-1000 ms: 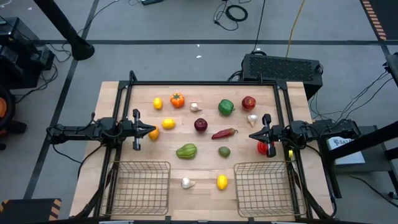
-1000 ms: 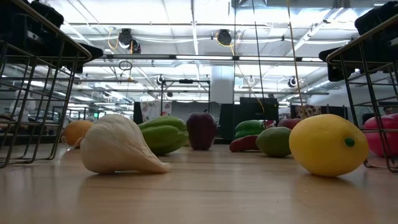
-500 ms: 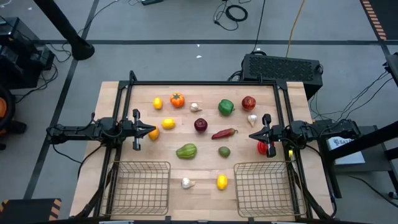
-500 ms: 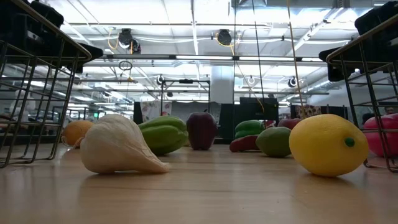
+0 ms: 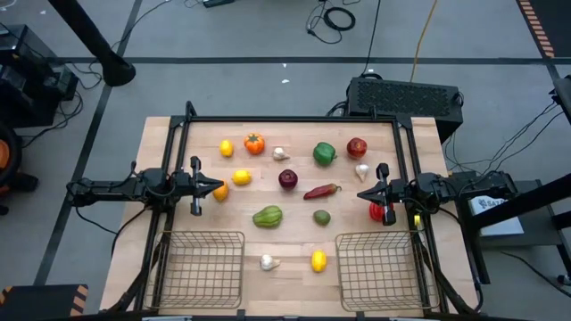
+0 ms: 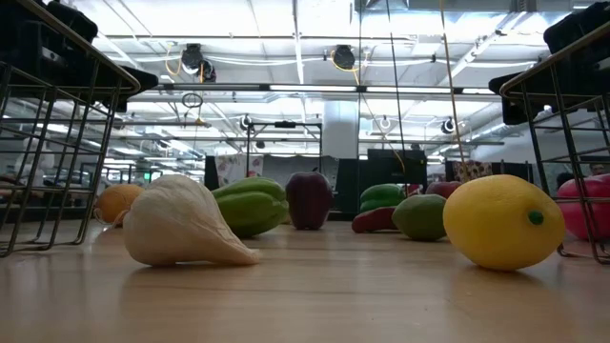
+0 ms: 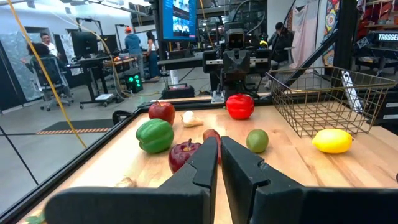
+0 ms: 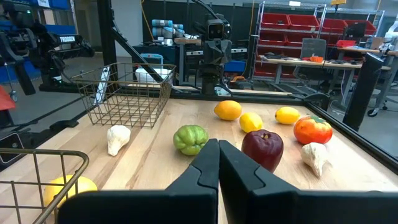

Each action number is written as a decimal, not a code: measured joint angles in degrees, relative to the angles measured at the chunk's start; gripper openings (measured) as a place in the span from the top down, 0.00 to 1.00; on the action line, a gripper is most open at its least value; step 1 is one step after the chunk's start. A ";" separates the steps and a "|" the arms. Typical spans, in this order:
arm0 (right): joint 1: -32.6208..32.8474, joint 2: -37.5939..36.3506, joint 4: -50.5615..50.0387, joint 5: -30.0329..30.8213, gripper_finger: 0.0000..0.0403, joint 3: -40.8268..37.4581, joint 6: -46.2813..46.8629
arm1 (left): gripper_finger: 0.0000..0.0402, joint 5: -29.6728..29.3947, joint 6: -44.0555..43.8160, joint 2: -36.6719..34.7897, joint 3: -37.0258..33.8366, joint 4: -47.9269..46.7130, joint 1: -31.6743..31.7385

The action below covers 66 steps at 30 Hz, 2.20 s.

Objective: Sort produce into baskets

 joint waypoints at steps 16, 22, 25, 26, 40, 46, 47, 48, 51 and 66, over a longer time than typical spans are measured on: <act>-0.01 0.01 0.00 0.00 1.00 0.00 0.00 | 0.93 -0.02 0.00 -0.02 -0.01 0.01 0.00; 0.01 0.01 0.01 0.00 1.00 0.01 0.01 | 0.93 -0.02 1.56 -0.02 -0.01 -0.01 -0.01; -0.01 0.02 0.02 0.00 1.00 -0.01 -0.01 | 0.93 -0.02 1.49 0.00 -0.01 -0.01 0.00; -0.01 0.00 0.00 0.00 1.00 -0.01 -0.01 | 0.93 0.00 1.49 0.01 0.01 0.01 0.00; 0.01 0.02 0.00 0.00 1.00 0.01 -0.01 | 0.93 -0.06 1.51 -0.01 0.01 0.62 -0.02; 0.00 0.01 0.00 0.01 1.00 -0.01 -0.01 | 0.93 -3.77 2.03 -0.02 0.01 1.06 0.00; 0.01 0.00 0.02 0.02 1.00 -0.01 -0.01 | 0.93 -4.22 1.44 -0.02 0.01 1.09 0.00; 0.00 0.01 0.02 0.02 1.00 0.00 -0.01 | 0.93 -4.38 0.80 -0.02 0.01 1.08 0.00; 0.01 0.00 0.06 0.02 1.00 -0.01 -0.07 | 0.93 -4.43 -0.09 -0.02 0.01 1.06 0.00; -0.10 9.36 3.87 10.16 1.00 17.71 -0.12 | 0.93 -4.52 0.38 0.00 0.01 0.95 -0.07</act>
